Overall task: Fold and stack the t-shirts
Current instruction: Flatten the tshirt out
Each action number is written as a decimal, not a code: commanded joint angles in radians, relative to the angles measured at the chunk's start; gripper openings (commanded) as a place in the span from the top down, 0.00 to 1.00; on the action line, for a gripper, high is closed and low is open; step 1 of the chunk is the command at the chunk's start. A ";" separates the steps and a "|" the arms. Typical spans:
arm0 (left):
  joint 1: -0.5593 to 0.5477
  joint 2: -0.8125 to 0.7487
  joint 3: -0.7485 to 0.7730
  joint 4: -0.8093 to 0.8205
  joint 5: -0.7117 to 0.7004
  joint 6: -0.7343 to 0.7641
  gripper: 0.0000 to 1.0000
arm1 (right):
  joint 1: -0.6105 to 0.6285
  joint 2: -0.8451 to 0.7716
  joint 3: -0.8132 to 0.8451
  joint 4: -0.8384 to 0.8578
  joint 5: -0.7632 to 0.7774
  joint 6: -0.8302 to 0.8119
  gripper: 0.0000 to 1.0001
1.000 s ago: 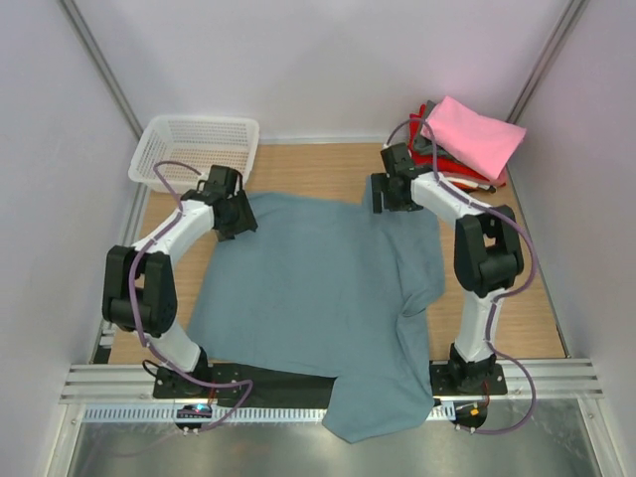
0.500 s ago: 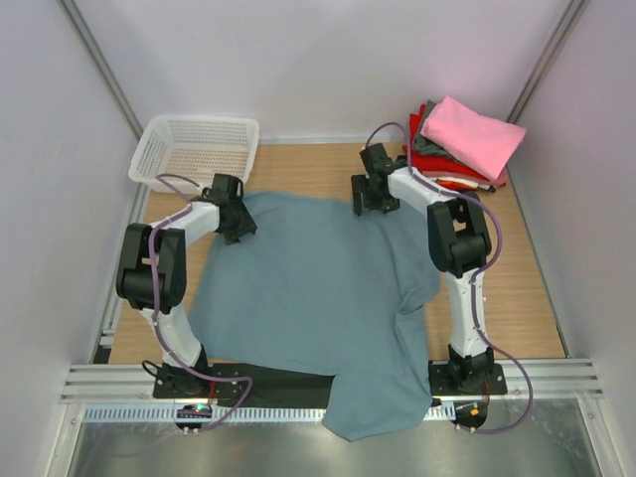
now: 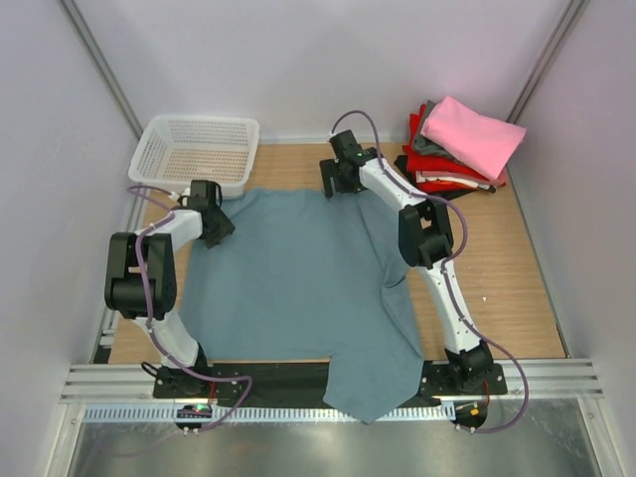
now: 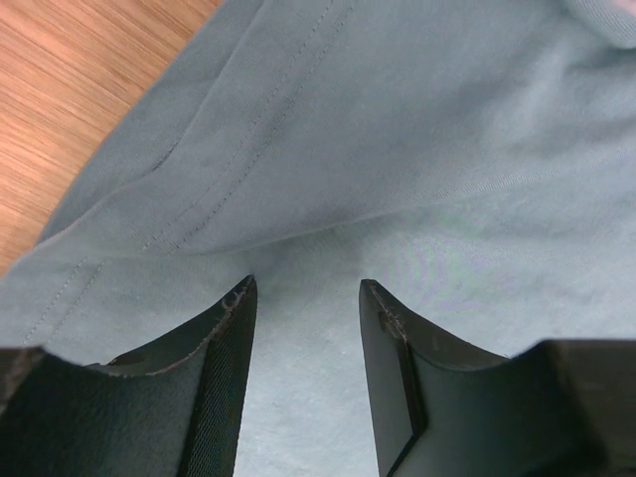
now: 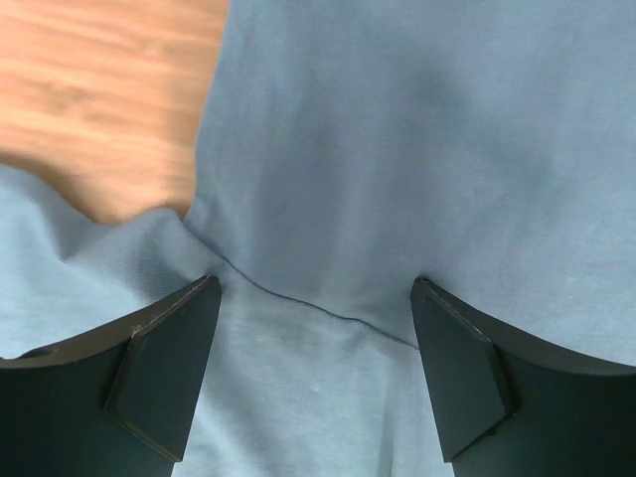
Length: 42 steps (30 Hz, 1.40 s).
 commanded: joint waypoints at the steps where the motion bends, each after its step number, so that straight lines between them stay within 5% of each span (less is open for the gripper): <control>1: 0.018 0.052 0.017 -0.042 -0.048 0.003 0.53 | -0.082 0.037 0.049 -0.065 0.071 -0.028 0.15; 8: 0.015 -0.040 0.077 -0.091 -0.013 -0.017 0.53 | -0.154 -0.076 0.044 -0.056 0.005 -0.080 0.15; 15: -0.020 -0.236 0.100 -0.203 -0.034 0.012 0.39 | -0.098 -0.337 -0.088 -0.037 -0.088 -0.082 0.14; 21: -0.054 -0.358 0.033 -0.251 -0.025 0.039 0.37 | -0.012 -0.583 -0.306 -0.125 0.021 0.001 0.14; 26: -0.058 -0.542 -0.155 -0.282 -0.010 0.027 0.37 | 0.178 -0.875 -0.704 -0.139 0.269 0.206 0.14; 32: -0.060 -0.721 -0.298 -0.337 0.047 -0.028 0.36 | 0.465 -1.240 -1.263 -0.064 0.224 0.611 0.16; 42: -0.091 -0.781 -0.340 -0.383 0.042 -0.068 0.37 | 1.031 -1.312 -1.458 -0.217 0.341 1.073 0.16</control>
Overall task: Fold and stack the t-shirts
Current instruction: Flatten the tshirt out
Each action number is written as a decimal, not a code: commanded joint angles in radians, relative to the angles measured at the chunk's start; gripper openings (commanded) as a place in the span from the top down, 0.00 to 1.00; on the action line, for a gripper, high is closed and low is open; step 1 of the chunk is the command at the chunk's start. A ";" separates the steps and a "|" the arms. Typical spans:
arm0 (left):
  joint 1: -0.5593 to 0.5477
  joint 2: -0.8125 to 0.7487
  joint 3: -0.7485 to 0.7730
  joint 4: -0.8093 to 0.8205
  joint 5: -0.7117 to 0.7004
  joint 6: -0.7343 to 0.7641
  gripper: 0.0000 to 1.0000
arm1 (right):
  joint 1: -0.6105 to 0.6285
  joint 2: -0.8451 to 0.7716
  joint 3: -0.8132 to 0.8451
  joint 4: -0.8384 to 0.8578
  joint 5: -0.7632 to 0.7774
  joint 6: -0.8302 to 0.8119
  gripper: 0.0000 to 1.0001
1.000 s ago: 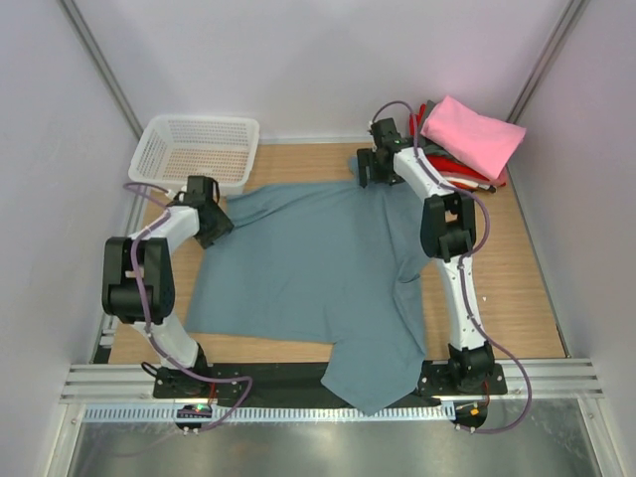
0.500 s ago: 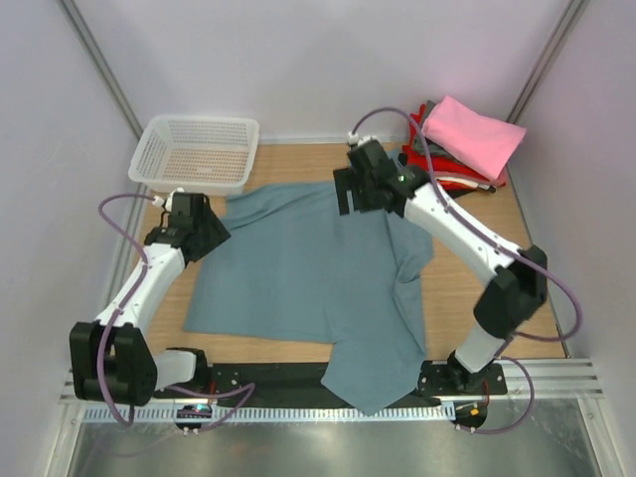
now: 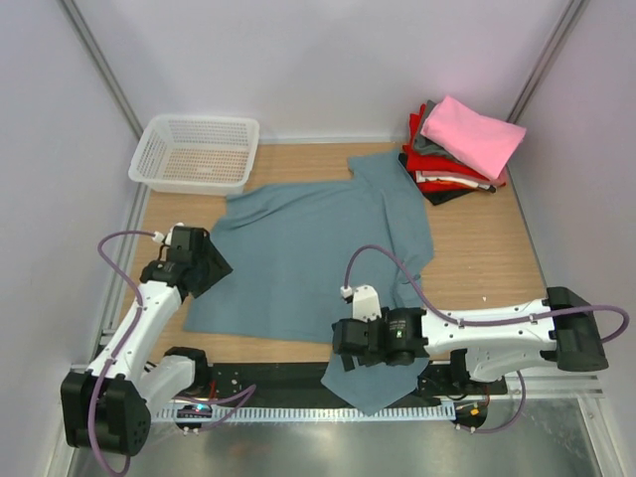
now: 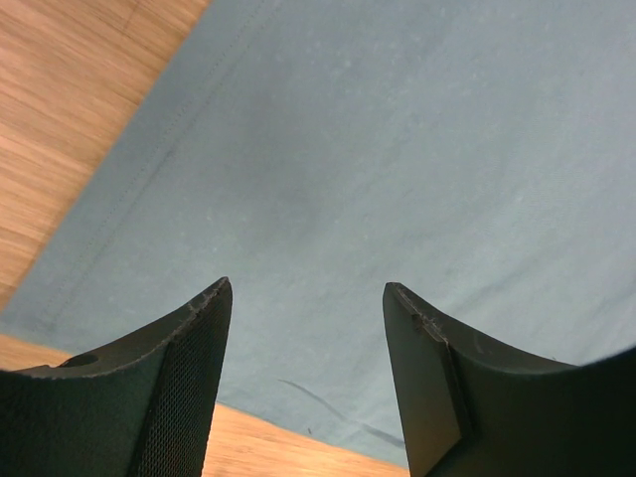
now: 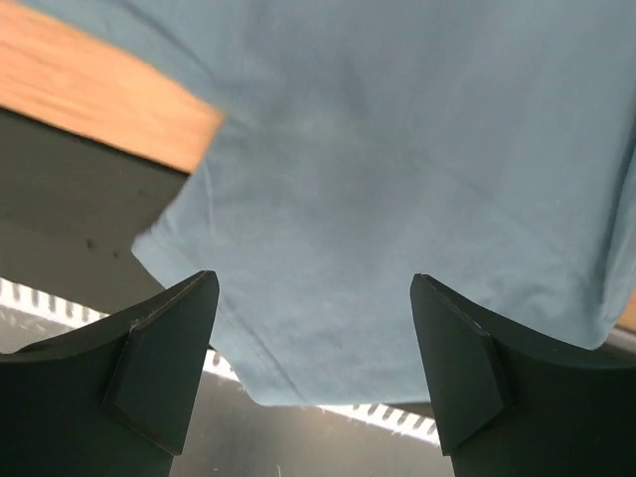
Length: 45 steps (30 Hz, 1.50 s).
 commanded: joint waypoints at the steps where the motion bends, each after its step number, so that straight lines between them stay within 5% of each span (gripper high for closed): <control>1: -0.009 -0.008 0.020 -0.016 0.004 -0.022 0.36 | 0.101 -0.014 -0.028 -0.074 0.119 0.256 0.15; 5: -0.010 -0.019 0.010 -0.010 -0.013 -0.017 0.37 | 0.066 -0.081 -0.094 -0.099 0.276 0.322 0.15; 15: -0.012 0.048 0.007 0.063 -0.049 0.004 0.37 | -0.474 -0.152 -0.050 0.021 0.277 -0.078 0.21; 23: -0.012 0.194 -0.002 0.244 -0.033 -0.005 0.37 | -0.578 0.020 -0.060 0.127 0.211 -0.178 0.29; 29: -0.012 0.249 -0.003 0.292 -0.017 -0.005 0.38 | -0.618 0.093 -0.090 0.178 0.179 -0.193 0.50; 35: -0.010 0.257 -0.014 0.300 -0.042 0.001 0.38 | -0.655 0.031 -0.136 0.132 0.181 -0.143 0.97; 45: 0.010 0.228 -0.019 0.289 -0.031 -0.011 0.39 | -0.746 -0.469 -0.286 -0.135 0.316 0.351 0.99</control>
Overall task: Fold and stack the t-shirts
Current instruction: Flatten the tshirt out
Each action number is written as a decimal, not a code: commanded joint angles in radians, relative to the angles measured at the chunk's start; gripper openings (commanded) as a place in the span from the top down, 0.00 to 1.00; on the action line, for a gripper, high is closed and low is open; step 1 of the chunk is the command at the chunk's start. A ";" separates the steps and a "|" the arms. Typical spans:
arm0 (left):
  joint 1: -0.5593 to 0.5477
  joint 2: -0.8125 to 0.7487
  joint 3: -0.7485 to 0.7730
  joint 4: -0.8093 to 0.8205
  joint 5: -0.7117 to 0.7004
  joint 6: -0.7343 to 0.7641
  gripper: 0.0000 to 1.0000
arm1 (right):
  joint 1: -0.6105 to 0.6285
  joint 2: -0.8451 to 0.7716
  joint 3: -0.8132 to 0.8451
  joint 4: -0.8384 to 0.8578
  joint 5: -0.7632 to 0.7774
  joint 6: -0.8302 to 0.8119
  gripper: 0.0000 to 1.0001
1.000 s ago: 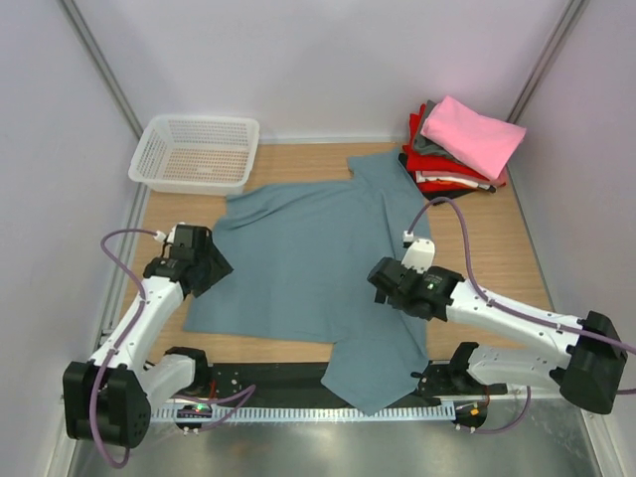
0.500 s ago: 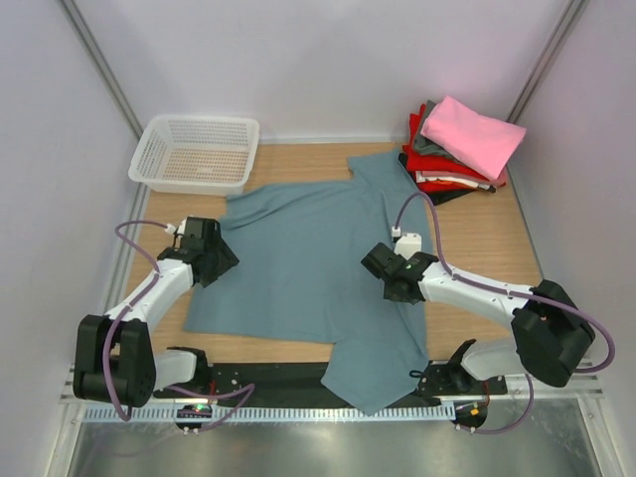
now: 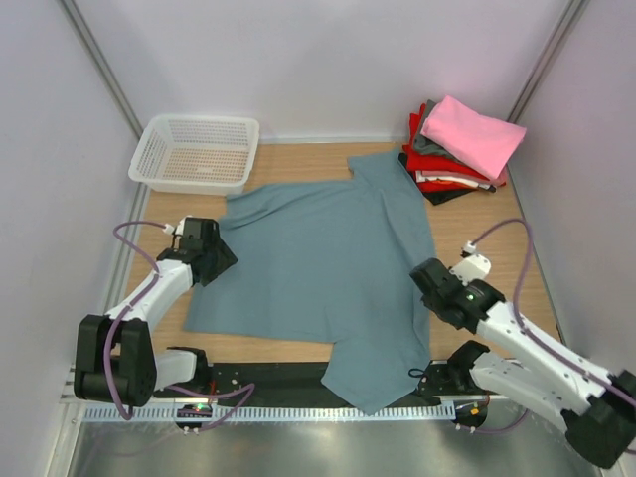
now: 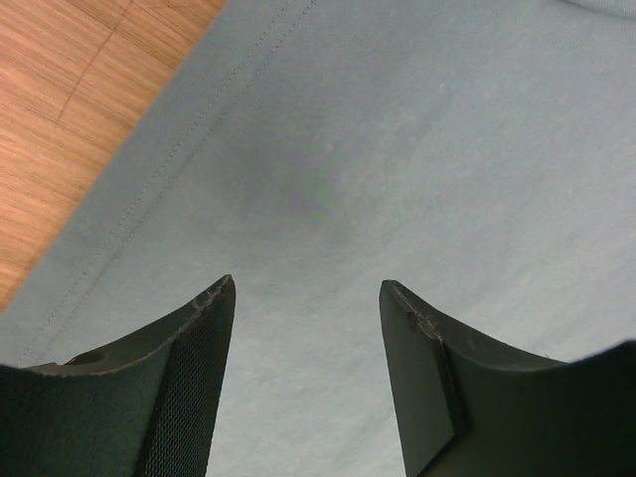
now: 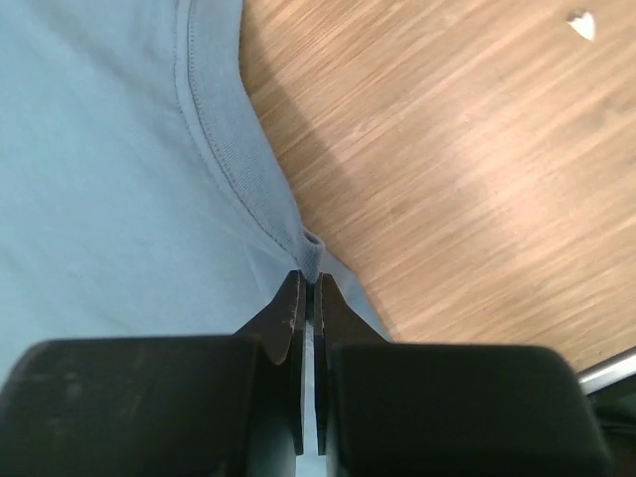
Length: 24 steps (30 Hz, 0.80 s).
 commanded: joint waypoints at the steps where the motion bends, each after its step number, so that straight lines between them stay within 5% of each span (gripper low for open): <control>1: 0.006 -0.029 -0.004 0.029 -0.011 -0.006 0.39 | -0.010 -0.159 -0.047 -0.134 0.088 0.243 0.99; 7: 0.009 -0.006 -0.007 0.039 0.007 -0.012 0.39 | -0.010 -0.316 -0.029 -0.290 0.183 0.452 0.98; 8: 0.010 -0.004 -0.008 0.040 0.012 -0.013 0.40 | -0.012 -0.346 -0.032 -0.300 0.189 0.476 0.90; 9: 0.010 -0.004 -0.011 0.043 0.013 -0.013 0.40 | -0.010 -0.361 -0.032 -0.320 0.206 0.529 0.80; 10: 0.010 -0.006 -0.016 0.049 0.018 -0.015 0.39 | -0.010 -0.395 -0.036 -0.332 0.214 0.556 0.53; 12: 0.010 -0.015 -0.019 0.049 0.025 -0.016 0.40 | -0.010 -0.429 -0.045 -0.296 0.228 0.527 0.19; 14: 0.010 -0.029 -0.016 0.036 0.045 -0.018 0.40 | -0.010 -0.449 -0.041 -0.240 0.257 0.446 0.01; 17: 0.010 -0.085 -0.014 0.003 0.059 -0.027 0.40 | -0.010 -0.394 0.042 -0.148 0.284 0.213 0.01; 22: 0.010 -0.202 0.009 -0.102 0.056 -0.018 0.39 | 0.008 -0.013 0.251 -0.070 0.118 -0.062 0.02; 24: 0.010 -0.230 0.044 -0.138 0.055 -0.009 0.39 | 0.175 0.064 0.280 -0.056 0.073 -0.049 0.02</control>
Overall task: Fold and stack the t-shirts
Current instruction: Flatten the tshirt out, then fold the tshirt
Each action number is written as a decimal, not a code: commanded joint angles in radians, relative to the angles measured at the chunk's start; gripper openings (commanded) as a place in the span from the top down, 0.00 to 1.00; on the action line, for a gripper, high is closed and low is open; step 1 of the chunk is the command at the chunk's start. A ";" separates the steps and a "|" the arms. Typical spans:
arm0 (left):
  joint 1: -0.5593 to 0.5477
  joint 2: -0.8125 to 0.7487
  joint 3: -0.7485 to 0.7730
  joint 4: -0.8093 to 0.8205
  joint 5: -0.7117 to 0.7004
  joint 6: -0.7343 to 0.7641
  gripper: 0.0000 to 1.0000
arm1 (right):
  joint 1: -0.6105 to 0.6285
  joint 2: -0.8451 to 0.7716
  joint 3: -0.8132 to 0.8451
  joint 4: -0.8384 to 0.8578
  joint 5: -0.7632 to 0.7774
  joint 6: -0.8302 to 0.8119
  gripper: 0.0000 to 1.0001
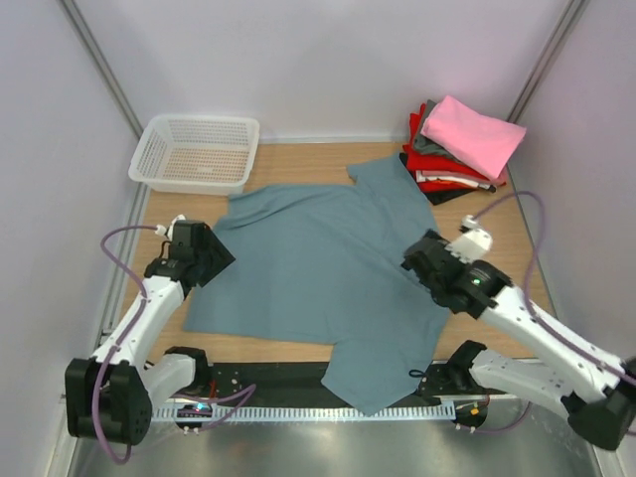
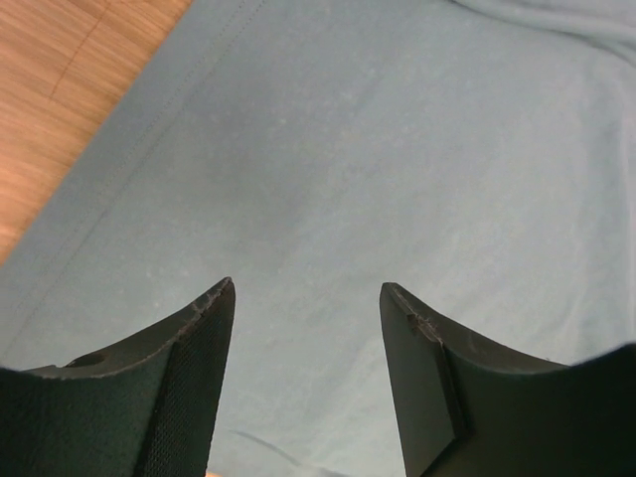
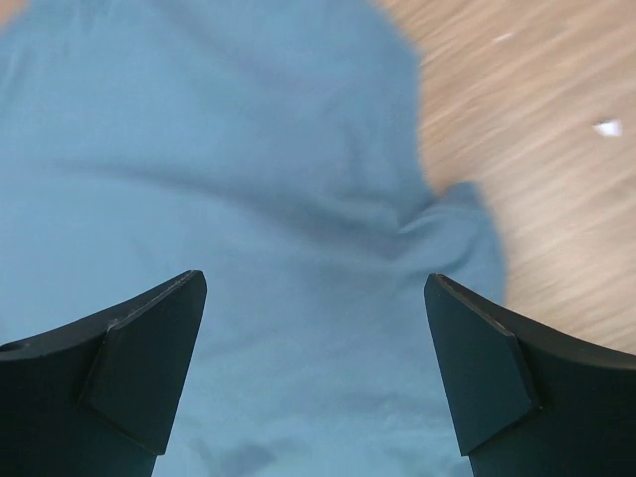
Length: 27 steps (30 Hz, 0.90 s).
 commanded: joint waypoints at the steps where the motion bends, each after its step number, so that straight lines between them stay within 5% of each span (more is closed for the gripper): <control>1: 0.007 -0.071 0.069 -0.114 0.003 0.028 0.38 | 0.220 0.190 0.061 0.057 -0.037 -0.038 0.03; 2: 0.007 -0.079 0.101 -0.137 -0.003 0.039 0.37 | 0.397 0.219 0.078 0.033 0.010 0.000 0.04; 7: 0.007 -0.092 0.206 -0.295 -0.016 0.149 0.35 | 0.685 0.391 0.136 -0.041 -0.120 0.090 0.07; 13: 0.007 -0.130 0.224 -0.331 0.010 0.215 0.35 | 0.975 0.408 0.072 0.048 -0.313 0.143 0.26; 27: 0.007 -0.112 0.233 -0.392 -0.063 0.168 0.35 | 1.184 0.522 -0.133 0.402 -0.442 0.245 0.39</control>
